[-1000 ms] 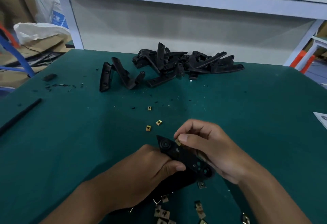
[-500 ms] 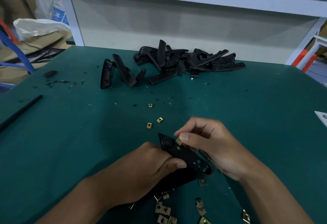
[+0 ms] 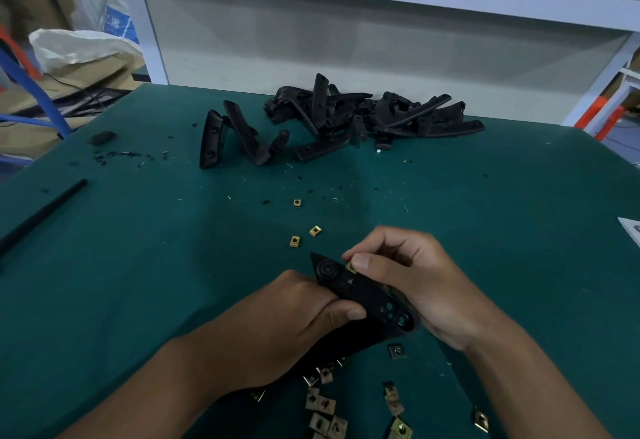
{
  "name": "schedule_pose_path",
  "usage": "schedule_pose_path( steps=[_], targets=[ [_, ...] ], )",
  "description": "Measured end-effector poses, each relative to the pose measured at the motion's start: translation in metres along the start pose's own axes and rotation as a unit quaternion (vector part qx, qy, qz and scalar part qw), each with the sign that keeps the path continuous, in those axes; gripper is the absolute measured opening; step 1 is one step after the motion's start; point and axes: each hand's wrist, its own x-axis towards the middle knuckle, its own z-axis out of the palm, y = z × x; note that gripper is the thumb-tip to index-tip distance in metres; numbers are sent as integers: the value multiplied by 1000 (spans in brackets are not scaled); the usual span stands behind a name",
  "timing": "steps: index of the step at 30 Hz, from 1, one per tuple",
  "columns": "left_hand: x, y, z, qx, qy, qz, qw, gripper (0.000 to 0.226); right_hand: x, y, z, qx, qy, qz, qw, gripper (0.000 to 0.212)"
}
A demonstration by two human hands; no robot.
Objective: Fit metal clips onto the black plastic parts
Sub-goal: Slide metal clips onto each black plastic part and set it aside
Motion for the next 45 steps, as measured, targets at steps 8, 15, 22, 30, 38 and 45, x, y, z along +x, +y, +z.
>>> schedule_pose_path(
  steps=[8,15,22,30,38,45],
  targets=[
    [-1,1,-1,1,0,-4,1000,44,0,0,0,15,-4,3,1000,4],
    [-1,2,0,-12,-17,2,1000,33,-3,-3,-6,-41,-15,-8,999,5],
    [0,-7,0,6,4,4,1000,49,-2,0,-2,-26,-5,-8,1000,19],
    [4,-7,2,-42,171,-72,982,35,-2,0,0,10,-16,-55,998,37],
    [8,-4,-5,-329,184,-55,925,48,0,-1,0,-15,26,-90,995,32],
    [9,-2,-11,-295,206,-37,932,31,3,6,-1,-3,3,-98,995,32]
  ],
)
